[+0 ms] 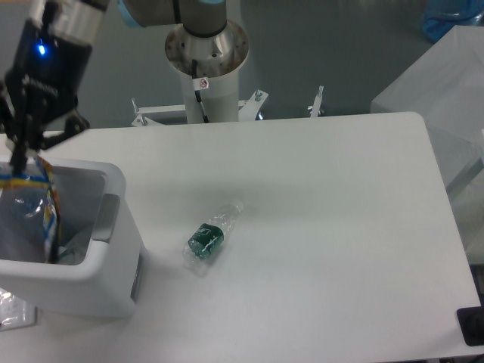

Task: Place the trash in the trash can
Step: 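Lower the wrapper into the bin and open the gripper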

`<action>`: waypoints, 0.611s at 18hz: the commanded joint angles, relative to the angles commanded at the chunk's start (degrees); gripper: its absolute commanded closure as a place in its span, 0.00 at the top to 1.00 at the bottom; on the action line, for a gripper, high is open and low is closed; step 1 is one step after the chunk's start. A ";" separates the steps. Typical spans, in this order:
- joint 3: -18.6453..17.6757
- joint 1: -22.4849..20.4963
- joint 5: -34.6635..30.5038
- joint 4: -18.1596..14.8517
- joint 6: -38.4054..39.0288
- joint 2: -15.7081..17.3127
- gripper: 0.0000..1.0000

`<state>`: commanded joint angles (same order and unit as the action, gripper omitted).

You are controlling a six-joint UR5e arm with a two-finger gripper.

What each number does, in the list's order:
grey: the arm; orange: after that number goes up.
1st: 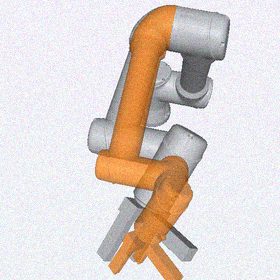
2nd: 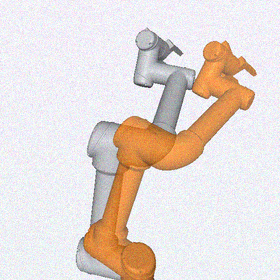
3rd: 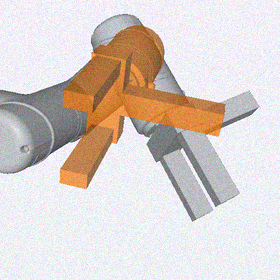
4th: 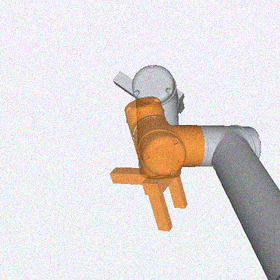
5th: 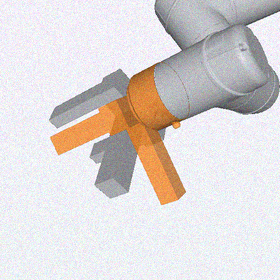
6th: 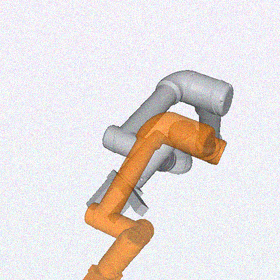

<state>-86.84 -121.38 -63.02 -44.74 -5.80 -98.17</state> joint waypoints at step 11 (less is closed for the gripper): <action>0.09 -0.09 0.00 0.00 -2.02 -0.01 0.75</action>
<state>-86.75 -121.46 -63.02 -44.74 -7.82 -98.17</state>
